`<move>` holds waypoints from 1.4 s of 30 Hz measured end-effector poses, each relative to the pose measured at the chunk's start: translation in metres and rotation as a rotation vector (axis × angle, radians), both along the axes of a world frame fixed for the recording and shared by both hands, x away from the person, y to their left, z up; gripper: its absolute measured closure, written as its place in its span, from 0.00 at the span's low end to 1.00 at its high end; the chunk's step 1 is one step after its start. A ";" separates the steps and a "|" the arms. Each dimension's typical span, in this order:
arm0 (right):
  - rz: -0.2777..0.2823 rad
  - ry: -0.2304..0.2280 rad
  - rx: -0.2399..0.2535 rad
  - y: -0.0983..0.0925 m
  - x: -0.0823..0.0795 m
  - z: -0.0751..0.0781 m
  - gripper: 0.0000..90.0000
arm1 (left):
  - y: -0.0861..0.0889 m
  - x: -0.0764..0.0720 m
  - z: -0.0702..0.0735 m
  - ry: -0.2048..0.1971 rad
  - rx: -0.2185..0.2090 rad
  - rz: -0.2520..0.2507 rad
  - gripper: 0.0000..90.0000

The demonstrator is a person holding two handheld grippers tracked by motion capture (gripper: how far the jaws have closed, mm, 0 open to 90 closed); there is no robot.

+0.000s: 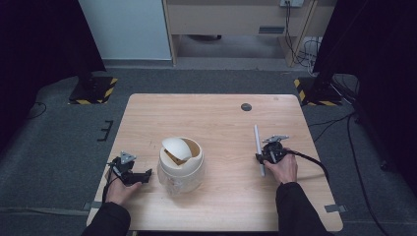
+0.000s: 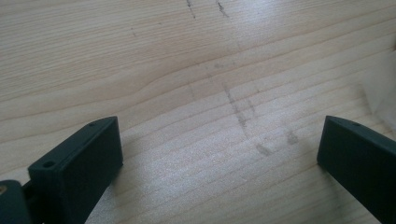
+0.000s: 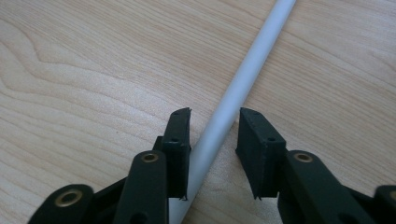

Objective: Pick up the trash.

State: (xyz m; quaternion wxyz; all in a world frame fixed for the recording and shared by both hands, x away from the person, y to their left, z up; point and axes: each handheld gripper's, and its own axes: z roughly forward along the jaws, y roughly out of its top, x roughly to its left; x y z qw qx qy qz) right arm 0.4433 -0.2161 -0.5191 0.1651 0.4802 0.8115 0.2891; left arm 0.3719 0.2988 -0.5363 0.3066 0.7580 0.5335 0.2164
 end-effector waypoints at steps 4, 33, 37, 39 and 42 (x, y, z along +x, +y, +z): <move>-0.002 0.001 -0.001 0.000 -0.001 0.000 0.78 | 0.000 0.000 0.000 0.000 0.000 0.001 0.00; 0.004 0.004 0.063 -0.007 -0.005 0.020 0.88 | 0.004 0.000 0.003 0.001 -0.007 -0.001 0.10; 0.000 -0.004 0.083 -0.009 -0.005 0.023 0.88 | 0.008 0.000 0.006 0.011 -0.046 0.012 0.16; 0.002 -0.005 0.098 -0.010 -0.005 0.025 0.88 | 0.009 -0.001 0.008 0.012 -0.053 0.019 0.18; 0.003 -0.015 0.108 -0.011 -0.006 0.027 0.88 | 0.011 -0.001 0.011 -0.004 -0.060 0.028 0.20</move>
